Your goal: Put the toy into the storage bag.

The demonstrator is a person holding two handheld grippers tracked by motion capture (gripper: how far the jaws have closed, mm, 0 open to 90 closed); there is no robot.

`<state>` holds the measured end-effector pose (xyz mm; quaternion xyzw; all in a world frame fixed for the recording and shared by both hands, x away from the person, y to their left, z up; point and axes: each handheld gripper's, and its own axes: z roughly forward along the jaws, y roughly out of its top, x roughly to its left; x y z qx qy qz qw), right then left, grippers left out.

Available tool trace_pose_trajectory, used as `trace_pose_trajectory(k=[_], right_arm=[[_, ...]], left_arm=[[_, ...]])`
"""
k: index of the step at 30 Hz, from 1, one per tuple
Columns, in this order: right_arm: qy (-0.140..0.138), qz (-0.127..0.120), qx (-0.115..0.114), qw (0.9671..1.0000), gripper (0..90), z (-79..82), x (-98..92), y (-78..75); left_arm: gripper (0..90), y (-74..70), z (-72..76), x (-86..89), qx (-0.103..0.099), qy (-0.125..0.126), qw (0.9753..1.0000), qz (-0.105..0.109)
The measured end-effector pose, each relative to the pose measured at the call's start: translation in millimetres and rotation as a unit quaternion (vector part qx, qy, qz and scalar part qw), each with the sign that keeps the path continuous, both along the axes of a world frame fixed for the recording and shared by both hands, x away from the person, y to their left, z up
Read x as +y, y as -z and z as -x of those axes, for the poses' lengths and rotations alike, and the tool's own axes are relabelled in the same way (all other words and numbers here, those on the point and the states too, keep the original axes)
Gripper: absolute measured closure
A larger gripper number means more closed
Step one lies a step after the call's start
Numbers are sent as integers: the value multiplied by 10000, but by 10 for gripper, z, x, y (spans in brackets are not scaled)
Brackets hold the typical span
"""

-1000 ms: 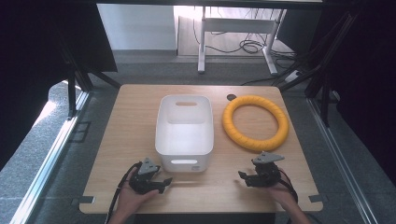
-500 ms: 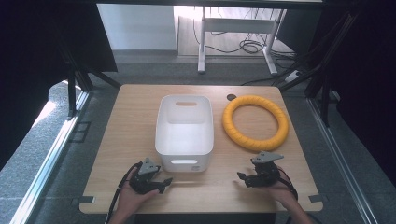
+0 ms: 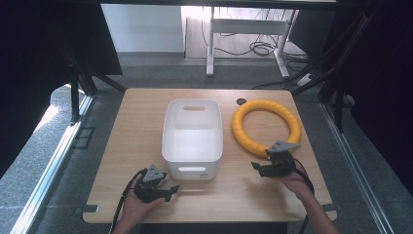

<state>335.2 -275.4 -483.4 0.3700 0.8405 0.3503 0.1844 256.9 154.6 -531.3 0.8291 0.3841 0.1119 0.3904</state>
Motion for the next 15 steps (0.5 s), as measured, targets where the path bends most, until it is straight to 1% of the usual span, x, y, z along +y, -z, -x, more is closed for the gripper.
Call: trace_pose_trajectory(k=[1, 3, 4, 5, 6, 7, 8, 10, 11, 13, 15], right_arm=[[1, 50, 95, 9999, 221, -153, 8, -36], [-24, 141, 213, 9997, 223, -321, 31, -64], [-24, 141, 213, 9997, 223, -321, 31, -64], [-85, 266, 325, 9991, 225, -460, 61, -72], [-85, 266, 325, 9991, 225, -460, 61, -72], [-98, 305, 378, 9988, 226, -508, 74, -72], [-140, 374, 459, 9981, 228, -600, 99, -62], [-150, 433, 572, 9973, 231, -703, 140, -34], [-164, 489, 603, 9968, 234, -750, 155, -10], [-159, 699, 711, 9949, 243, -829, 179, 44], [-154, 688, 863, 9938, 261, -899, 186, 96]], left_arm=[[292, -1, 1, -1, 1, 9, 10000, 13], [292, 2, -1, 0, 0, 19, 10000, 6], [292, 2, -1, 0, 0, 19, 10000, 6], [292, 5, -4, 2, 6, 24, 10000, 7], [292, 5, -4, 2, 6, 24, 10000, 7], [292, 7, -5, 0, 4, 27, 10000, 4], [292, 7, -4, -2, 7, 32, 10000, 5], [292, 5, 0, -9, 14, 39, 10000, 3], [292, 5, 1, -11, 13, 43, 10000, 1], [293, 5, 1, -9, 12, 43, 10000, 3], [293, 2, 2, -5, 4, 37, 10000, 21]])
